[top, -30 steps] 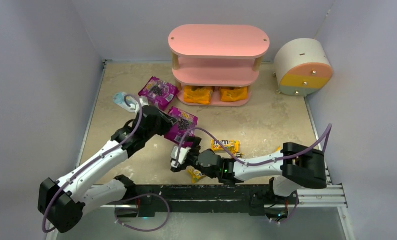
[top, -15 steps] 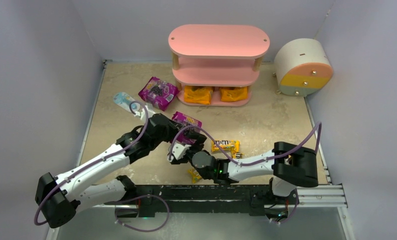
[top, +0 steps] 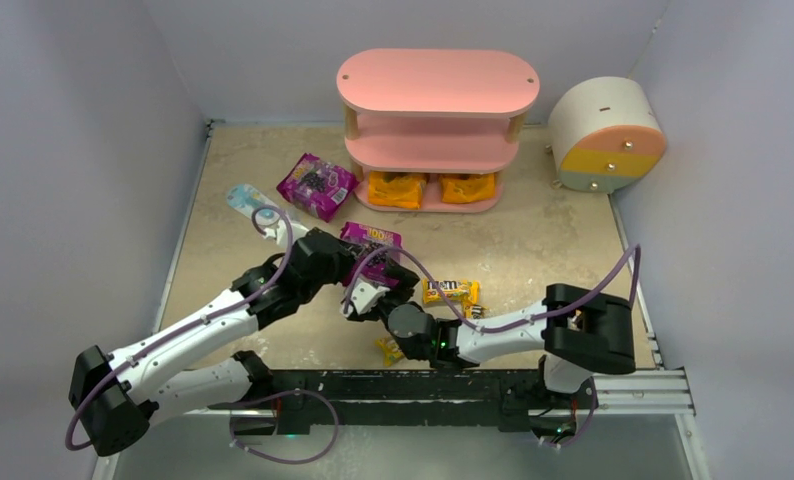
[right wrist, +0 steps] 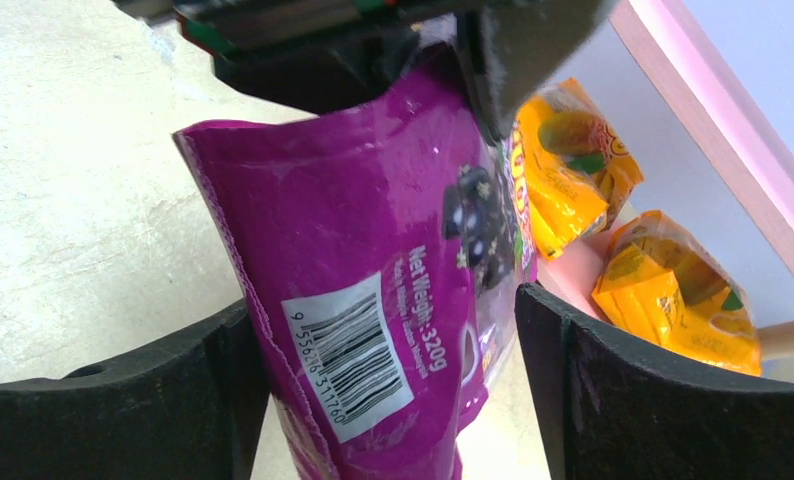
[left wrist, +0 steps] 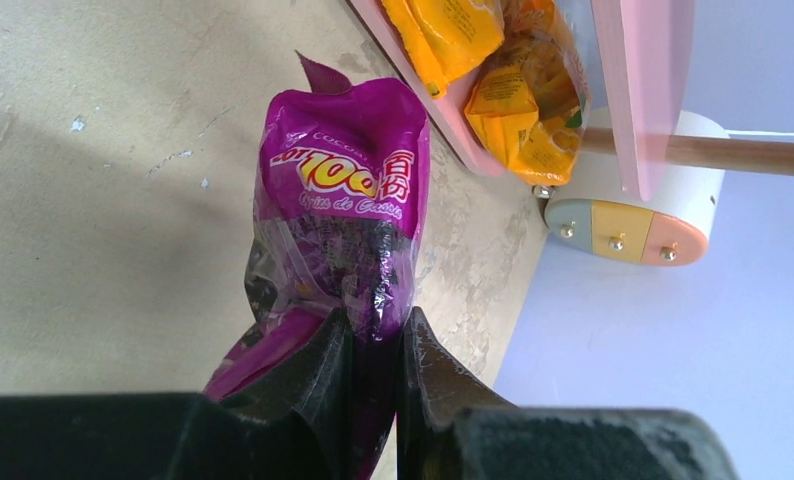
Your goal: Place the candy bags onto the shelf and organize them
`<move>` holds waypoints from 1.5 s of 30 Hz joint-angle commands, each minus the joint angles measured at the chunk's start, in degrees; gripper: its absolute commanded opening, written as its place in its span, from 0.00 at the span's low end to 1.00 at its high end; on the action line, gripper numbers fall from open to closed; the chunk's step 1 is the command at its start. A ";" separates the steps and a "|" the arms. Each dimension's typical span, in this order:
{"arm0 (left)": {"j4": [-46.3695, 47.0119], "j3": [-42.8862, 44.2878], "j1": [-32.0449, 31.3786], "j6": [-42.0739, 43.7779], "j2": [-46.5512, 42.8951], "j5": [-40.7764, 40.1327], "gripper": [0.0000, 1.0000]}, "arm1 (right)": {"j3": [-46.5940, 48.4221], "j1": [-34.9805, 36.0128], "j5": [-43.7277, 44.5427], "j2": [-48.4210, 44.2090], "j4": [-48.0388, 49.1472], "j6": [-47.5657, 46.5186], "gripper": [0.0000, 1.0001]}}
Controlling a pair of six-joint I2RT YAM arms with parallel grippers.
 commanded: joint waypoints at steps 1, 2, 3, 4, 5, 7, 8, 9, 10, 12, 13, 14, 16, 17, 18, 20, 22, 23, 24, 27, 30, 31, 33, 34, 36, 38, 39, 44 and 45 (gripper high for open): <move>0.24 2.08 -0.60 -2.31 -1.45 -5.18 0.00 | -1.93 -0.32 3.48 -3.88 2.13 2.97 0.81; 0.00 2.17 -0.59 -2.31 -1.37 -5.73 0.00 | -2.21 -0.33 2.66 -4.61 0.87 4.14 0.76; 0.06 2.24 -0.55 -1.94 -1.20 -6.17 0.00 | -2.34 -0.38 1.49 -5.47 -0.81 5.45 0.70; 0.13 2.38 -0.55 -1.37 -1.09 -6.68 0.00 | -2.70 -0.37 -0.22 -6.21 -1.80 6.53 0.57; -0.16 2.63 -0.57 -0.97 -0.86 -6.98 0.00 | -3.08 -0.33 -1.43 -6.97 -1.80 7.34 0.44; -0.43 3.15 -0.55 -0.29 -0.42 -7.17 0.00 | -3.95 -0.33 -4.75 -9.03 -2.38 8.95 0.27; -0.41 3.37 -0.56 0.13 -0.24 -7.18 0.00 | -4.24 -0.45 -5.88 -9.82 -2.55 9.52 0.21; -0.35 3.54 -0.57 0.73 -0.03 -7.10 0.00 | -4.65 -0.46 -6.65 -10.46 -2.37 9.69 0.17; -0.04 3.83 -0.59 1.65 0.23 -7.13 0.00 | -4.84 -0.45 -7.37 -11.01 -2.60 10.10 0.13; 0.09 4.61 -0.61 3.41 0.42 -7.28 0.20 | -4.95 -0.41 -8.44 -12.07 -3.43 11.26 0.08; 0.37 5.09 -0.58 5.23 0.37 -7.64 0.37 | -4.95 -0.45 -8.82 -12.53 -3.96 12.03 0.07; 0.54 5.80 -0.55 7.30 0.29 -8.06 0.49 | -5.08 -0.56 -9.07 -13.05 -4.33 12.74 0.06; 0.20 7.58 -0.55 11.58 -0.34 -8.95 0.72 | -5.34 -1.06 -9.81 -14.35 -5.70 15.14 0.03; -0.30 8.55 -0.56 13.27 -0.68 -9.45 0.78 | -5.45 -1.72 -10.82 -15.30 -6.90 17.21 0.02; -1.11 9.50 -0.59 14.68 -1.14 -10.09 0.82 | -5.71 -2.65 -12.61 -16.37 -7.96 19.65 0.02; -1.53 10.81 -0.59 18.54 -2.48 -11.28 0.84 | -6.45 -5.67 -18.09 -19.12 -9.81 25.49 0.00; -1.71 11.44 -0.58 22.23 -4.14 -12.28 0.86 | -7.39 -9.96 -23.57 -22.89 -11.42 32.99 0.00; -1.74 11.63 -0.55 24.52 -4.99 -12.82 0.87 | -7.94 -11.75 -25.23 -24.53 -11.92 36.53 0.00; -2.45 11.81 -0.55 26.06 -5.77 -13.69 0.88 | -8.64 -13.43 -26.38 -26.47 -12.19 39.22 0.00; -4.99 11.44 -0.57 29.62 -7.91 -17.22 0.90 | -10.16 -17.13 -26.27 -32.29 -13.61 48.65 0.03; -8.10 10.05 -0.60 30.09 -9.15 -20.83 0.92 | -10.49 -21.30 -24.53 -37.65 -17.58 58.39 0.00; -8.51 9.34 -0.56 30.51 -9.45 -21.36 0.92 | -10.49 -23.03 -24.93 -39.04 -18.66 61.29 0.00; -8.76 7.54 -0.57 31.06 -9.88 -21.98 0.93 | -10.16 -26.50 -25.73 -41.08 -20.14 67.07 0.00; -8.74 6.53 -0.58 31.34 -10.01 -22.25 0.93 | -9.87 -28.14 -25.77 -41.59 -20.37 69.55 0.00; -8.51 4.80 -0.55 32.94 -10.17 -22.22 0.94 | -9.19 -30.35 -24.58 -41.60 -19.87 73.91 0.00; -8.93 4.13 -0.55 34.15 -10.00 -22.17 0.94 | -8.18 -32.49 -23.86 -41.25 -18.07 76.84 0.00; -9.39 3.97 -0.55 34.87 -9.90 -22.40 0.95 | -7.29 -33.14 -23.44 -40.95 -16.90 78.40 0.00; -12.55 4.11 -0.55 35.25 -10.86 -24.28 0.97 | -3.45 -34.69 -21.14 -37.77 -9.43 83.04 0.00; -12.27 3.70 -0.55 35.40 -11.51 -24.37 0.97 | -2.44 -34.95 -20.67 -36.85 -8.53 83.65 0.00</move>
